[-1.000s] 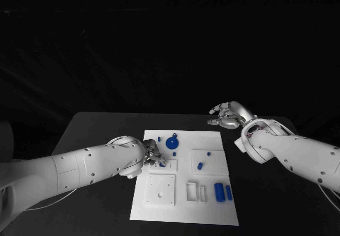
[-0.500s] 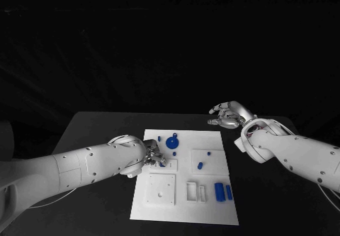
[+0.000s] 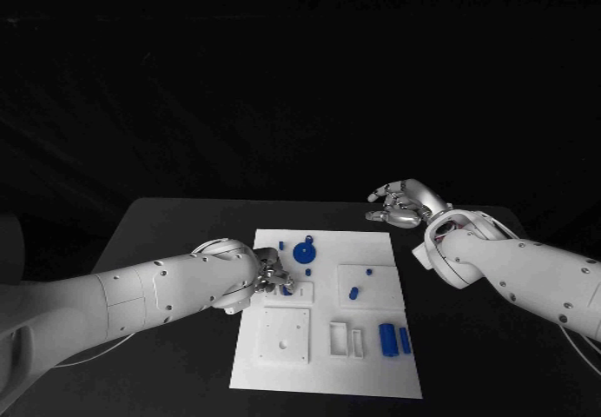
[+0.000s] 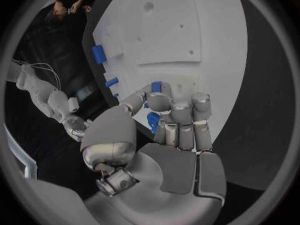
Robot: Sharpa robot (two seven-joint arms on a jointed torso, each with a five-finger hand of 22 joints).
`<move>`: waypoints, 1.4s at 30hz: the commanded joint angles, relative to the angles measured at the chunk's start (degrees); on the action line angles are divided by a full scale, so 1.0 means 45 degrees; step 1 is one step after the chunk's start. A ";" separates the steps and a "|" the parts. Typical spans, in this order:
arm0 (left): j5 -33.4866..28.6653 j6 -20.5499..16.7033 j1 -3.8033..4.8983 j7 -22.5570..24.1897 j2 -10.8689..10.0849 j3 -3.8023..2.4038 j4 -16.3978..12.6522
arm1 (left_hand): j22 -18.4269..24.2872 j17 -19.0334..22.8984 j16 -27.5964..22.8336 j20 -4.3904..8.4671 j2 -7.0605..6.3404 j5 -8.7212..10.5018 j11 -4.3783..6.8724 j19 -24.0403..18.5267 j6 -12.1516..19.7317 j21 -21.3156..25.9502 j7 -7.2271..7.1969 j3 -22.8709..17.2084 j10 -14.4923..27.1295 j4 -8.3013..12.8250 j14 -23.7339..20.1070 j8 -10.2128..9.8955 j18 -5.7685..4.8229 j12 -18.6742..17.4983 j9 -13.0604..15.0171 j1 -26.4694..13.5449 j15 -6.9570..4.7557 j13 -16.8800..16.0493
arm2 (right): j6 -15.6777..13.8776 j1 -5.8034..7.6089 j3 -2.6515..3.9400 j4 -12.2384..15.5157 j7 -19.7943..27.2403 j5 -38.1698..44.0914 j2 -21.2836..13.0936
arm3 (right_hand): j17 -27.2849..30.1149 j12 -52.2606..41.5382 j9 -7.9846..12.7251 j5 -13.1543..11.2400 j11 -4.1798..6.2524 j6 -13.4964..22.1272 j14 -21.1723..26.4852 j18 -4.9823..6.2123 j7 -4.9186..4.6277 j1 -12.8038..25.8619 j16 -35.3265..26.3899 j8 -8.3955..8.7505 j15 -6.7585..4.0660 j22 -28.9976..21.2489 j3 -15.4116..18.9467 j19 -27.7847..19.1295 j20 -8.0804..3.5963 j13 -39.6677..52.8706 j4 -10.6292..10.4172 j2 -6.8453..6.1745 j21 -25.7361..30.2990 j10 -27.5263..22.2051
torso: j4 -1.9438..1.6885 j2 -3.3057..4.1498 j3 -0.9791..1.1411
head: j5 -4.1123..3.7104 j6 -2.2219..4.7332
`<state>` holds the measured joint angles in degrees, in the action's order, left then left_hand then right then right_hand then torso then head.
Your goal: Assemble the parts on the task board
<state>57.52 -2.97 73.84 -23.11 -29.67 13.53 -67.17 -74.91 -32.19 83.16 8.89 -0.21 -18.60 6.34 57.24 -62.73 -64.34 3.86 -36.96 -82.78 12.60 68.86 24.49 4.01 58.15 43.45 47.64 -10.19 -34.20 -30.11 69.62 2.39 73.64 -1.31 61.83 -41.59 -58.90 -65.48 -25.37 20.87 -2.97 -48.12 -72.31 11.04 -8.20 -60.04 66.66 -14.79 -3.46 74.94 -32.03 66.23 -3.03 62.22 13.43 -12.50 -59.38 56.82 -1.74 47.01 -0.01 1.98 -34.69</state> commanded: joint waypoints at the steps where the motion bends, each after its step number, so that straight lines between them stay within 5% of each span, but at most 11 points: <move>1: 0.0079 0.0418 -0.0061 -0.0110 0.0069 0.0040 0.0057 | -0.0213 0.0012 0.0083 0.1493 0.0127 -0.0018 0.0306 -0.0005 -0.2170 -0.0065 -0.1225 -0.0006 0.0354 -0.0098 0.0475 0.0106 0.0117 0.0052 0.0492 -0.0021 -0.0516 -0.0008 | 0.0164 -0.0002 0.0006 -0.0012 0.0097 0.0004 0.0010 | 0.0019 -0.0075 0.0015 0.0057 0.0029 0.0130 0.0116 0.0880 -0.0259 0.0013 -0.0054 -0.0066 -0.0012 0.0103 0.0018 0.0020 -0.0060 -0.0014 0.0061 0.0119 0.0084 -0.0081 | 0.0003 0.0002 -0.0001 | -0.0002 0.0013; 20: 0.0082 0.1205 -0.0051 -0.0242 0.0289 0.0023 0.0280 | -0.0205 0.0066 0.0080 0.1502 -0.0002 0.0456 0.0292 -0.0025 -0.2125 -0.0102 -0.1211 -0.0052 0.0411 0.0040 0.0426 0.0075 0.0151 0.0127 0.0545 -0.0127 -0.0524 0.0057 | 0.0216 -0.0002 0.0006 -0.0042 0.0071 0.0004 0.0029 | 0.0025 -0.0092 0.0022 0.0167 0.0029 0.0131 0.0116 0.0880 -0.0260 -0.0023 -0.0055 -0.0066 -0.0011 0.0111 -0.0004 0.0025 -0.0058 -0.0038 0.0085 0.0136 0.0095 -0.0088 | -0.0020 -0.0008 -0.0005 | -0.0066 0.0003; 23: 0.0164 0.1105 -0.0051 -0.0223 0.0302 0.0023 0.0279 | -0.0184 0.0093 0.0090 0.1505 -0.0073 0.1578 0.0293 -0.0035 -0.2120 -0.0099 -0.1215 -0.0043 0.0424 -0.0096 0.0416 0.0060 0.0170 0.0160 0.0572 -0.0222 -0.0529 0.0102 | 0.0227 -0.0002 0.0006 -0.0050 0.0074 0.0004 0.0041 | 0.0025 -0.0093 0.0023 0.0170 0.0029 0.0131 0.0116 0.0880 -0.0260 -0.0023 -0.0055 -0.0066 -0.0011 0.0112 -0.0004 0.0025 -0.0058 -0.0039 0.0085 0.0135 0.0096 -0.0088 | -0.0019 -0.0011 -0.0006 | -0.0082 0.0013; 25: 0.0171 0.1069 -0.0051 -0.0214 0.0306 0.0022 0.0279 | -0.0162 0.0127 0.0093 0.1510 -0.0355 0.3287 0.0296 -0.0049 -0.2109 -0.0083 -0.1220 -0.0010 0.0444 -0.0438 0.0403 0.0034 0.0195 0.0180 0.0594 -0.0415 -0.0537 0.0158 | 0.0232 -0.0002 0.0006 -0.0050 0.0076 0.0004 0.0041 | 0.0025 -0.0093 0.0023 0.0174 0.0028 0.0131 0.0117 0.0880 -0.0260 -0.0021 -0.0056 -0.0066 -0.0011 0.0112 -0.0003 0.0025 -0.0057 -0.0040 0.0086 0.0133 0.0096 -0.0089 | -0.0014 -0.0015 -0.0011 | -0.0077 0.0028; 26: 0.0176 0.1043 -0.0051 -0.0211 0.0306 0.0021 0.0278 | -0.0158 0.0137 0.0095 0.1508 -0.0496 0.3413 0.0295 -0.0050 -0.2108 -0.0082 -0.1215 0.0018 0.0447 -0.0551 0.0401 0.0024 0.0198 0.0188 0.0598 -0.0487 -0.0540 0.0175 | 0.0231 -0.0002 0.0006 -0.0050 0.0076 0.0004 0.0041 | 0.0026 -0.0094 0.0023 0.0176 0.0028 0.0131 0.0117 0.0880 -0.0260 -0.0019 -0.0056 -0.0066 -0.0010 0.0113 -0.0001 0.0025 -0.0056 -0.0041 0.0086 0.0132 0.0097 -0.0089 | -0.0015 -0.0013 -0.0016 | -0.0079 0.0031; 37: 0.0286 0.0638 -0.0051 -0.0231 0.0290 0.0017 0.0328 | -0.0138 0.0164 0.0130 0.1512 -0.1507 0.3518 0.0285 -0.0095 -0.2060 -0.0073 -0.1208 0.0252 0.0466 -0.1493 0.0346 0.0003 0.0242 0.0222 0.0670 -0.1258 -0.0549 0.0241 | 0.0231 -0.0003 0.0005 -0.0059 0.0082 0.0004 0.0036 | 0.0027 -0.0098 0.0025 0.0186 0.0026 0.0132 0.0118 0.0880 -0.0262 -0.0006 -0.0057 -0.0066 -0.0009 0.0115 0.0008 0.0026 -0.0053 -0.0046 0.0083 0.0125 0.0099 -0.0091 | -0.0009 -0.0011 -0.0011 | -0.0104 0.0054; 42: 0.0287 0.0603 -0.0051 -0.0224 0.0274 0.0014 0.0325 | -0.0150 0.0170 0.0154 0.1523 -0.1657 0.3517 0.0286 -0.0098 -0.2049 -0.0103 -0.1208 0.0154 0.0471 -0.1717 0.0331 0.0004 0.0275 0.0237 0.0706 -0.1237 -0.0558 0.0262 | 0.0232 -0.0003 0.0005 -0.0073 0.0077 0.0004 0.0032 | 0.0028 -0.0099 0.0026 0.0191 0.0026 0.0132 0.0118 0.0880 -0.0262 -0.0001 -0.0057 -0.0065 -0.0008 0.0116 0.0013 0.0026 -0.0052 -0.0049 0.0084 0.0122 0.0100 -0.0093 | -0.0013 -0.0007 -0.0017 | -0.0107 0.0062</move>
<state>58.47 -0.11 73.64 -24.02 -28.52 13.61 -65.66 -74.93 -31.50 83.61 8.89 -7.11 -2.84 7.53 57.24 -72.27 -64.55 -1.52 -36.21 -80.42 5.19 70.29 24.57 4.92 58.96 46.56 41.92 -12.69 -33.06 -29.75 69.61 2.38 73.33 -1.35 61.80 -41.46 -58.85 -65.63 -25.33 21.41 -2.97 -48.12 -72.31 11.04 -8.44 -60.04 66.66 -14.79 -3.46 74.92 -32.03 66.13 -2.92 62.06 13.44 -12.50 -59.17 56.82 -1.78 46.94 -0.07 1.52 -34.44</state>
